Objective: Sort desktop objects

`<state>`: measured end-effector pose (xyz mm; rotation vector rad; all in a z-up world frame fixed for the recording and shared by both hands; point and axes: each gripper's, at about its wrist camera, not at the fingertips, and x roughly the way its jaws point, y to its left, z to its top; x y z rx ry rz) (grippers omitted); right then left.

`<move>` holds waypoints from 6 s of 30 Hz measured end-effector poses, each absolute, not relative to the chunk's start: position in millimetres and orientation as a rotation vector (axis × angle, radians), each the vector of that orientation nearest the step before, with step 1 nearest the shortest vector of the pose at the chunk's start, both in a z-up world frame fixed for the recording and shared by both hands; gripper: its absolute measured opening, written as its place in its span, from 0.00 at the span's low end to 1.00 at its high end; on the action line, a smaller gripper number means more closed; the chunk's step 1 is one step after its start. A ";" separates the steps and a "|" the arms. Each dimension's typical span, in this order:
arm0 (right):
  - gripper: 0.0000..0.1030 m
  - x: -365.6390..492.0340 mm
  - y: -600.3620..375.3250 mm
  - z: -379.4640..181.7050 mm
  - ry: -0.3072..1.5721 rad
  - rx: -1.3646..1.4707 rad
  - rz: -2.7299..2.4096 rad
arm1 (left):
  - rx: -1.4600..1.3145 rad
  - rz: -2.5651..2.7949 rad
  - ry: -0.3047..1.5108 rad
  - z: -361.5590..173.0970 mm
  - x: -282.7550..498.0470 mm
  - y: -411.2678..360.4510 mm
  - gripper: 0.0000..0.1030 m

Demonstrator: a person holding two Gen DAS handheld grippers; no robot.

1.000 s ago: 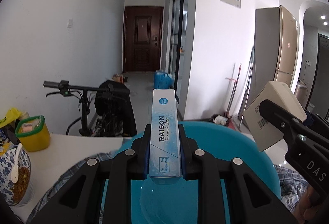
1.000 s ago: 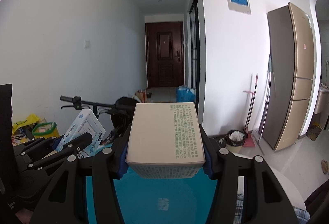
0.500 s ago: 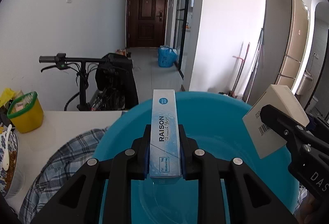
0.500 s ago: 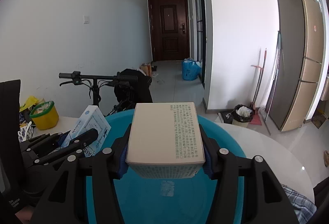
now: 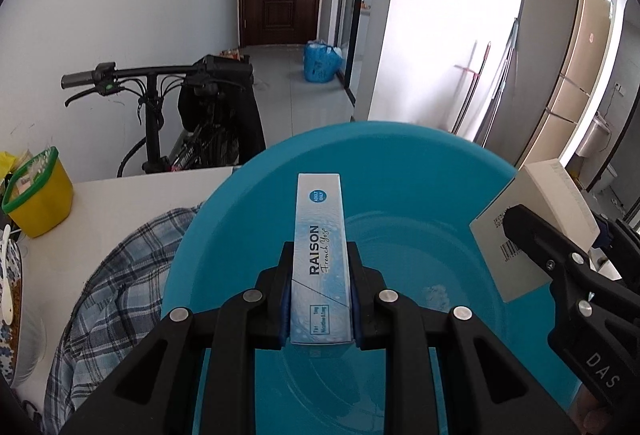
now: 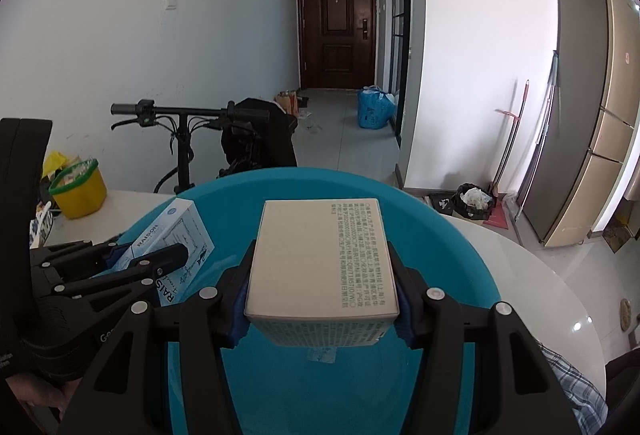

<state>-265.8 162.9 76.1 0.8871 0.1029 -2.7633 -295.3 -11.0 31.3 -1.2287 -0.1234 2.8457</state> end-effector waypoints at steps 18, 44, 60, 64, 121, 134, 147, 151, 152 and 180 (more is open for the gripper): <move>0.53 -276.0 156.2 52.2 0.189 1.103 -2.645 | -1.294 2.790 -0.129 22.4 -299.5 -8.1 0.23; 0.53 -278.3 152.7 50.0 0.182 1.118 -2.623 | -1.326 2.781 -0.103 18.6 -300.2 -5.9 0.24; 0.54 -282.2 154.6 48.6 0.184 1.135 -2.651 | -1.276 2.891 -0.041 31.4 -295.3 -13.0 0.67; 0.55 -283.4 157.5 49.7 0.181 1.138 -2.671 | -1.266 2.900 -0.044 33.2 -294.4 -14.8 0.67; 1.00 -189.3 211.6 178.7 0.024 0.386 -3.004 | -0.235 3.184 0.018 161.1 -163.4 5.7 1.00; 1.00 -135.7 224.2 212.1 -0.053 0.265 -2.985 | -0.105 3.211 0.044 205.1 -105.4 10.9 1.00; 1.00 -72.5 215.1 233.8 -0.017 0.172 -2.953 | -0.044 3.176 -0.004 230.5 -38.8 8.7 1.00; 1.00 -53.1 214.5 244.5 0.001 0.121 -2.961 | 0.025 3.194 0.002 239.1 -10.9 6.1 1.00; 1.00 -47.5 215.1 247.2 0.008 0.103 -2.966 | 0.039 3.199 0.006 240.5 -4.9 5.2 1.00; 1.00 2.5 224.3 216.7 0.065 0.153 -3.006 | -0.072 3.180 -0.023 202.2 50.4 1.4 1.00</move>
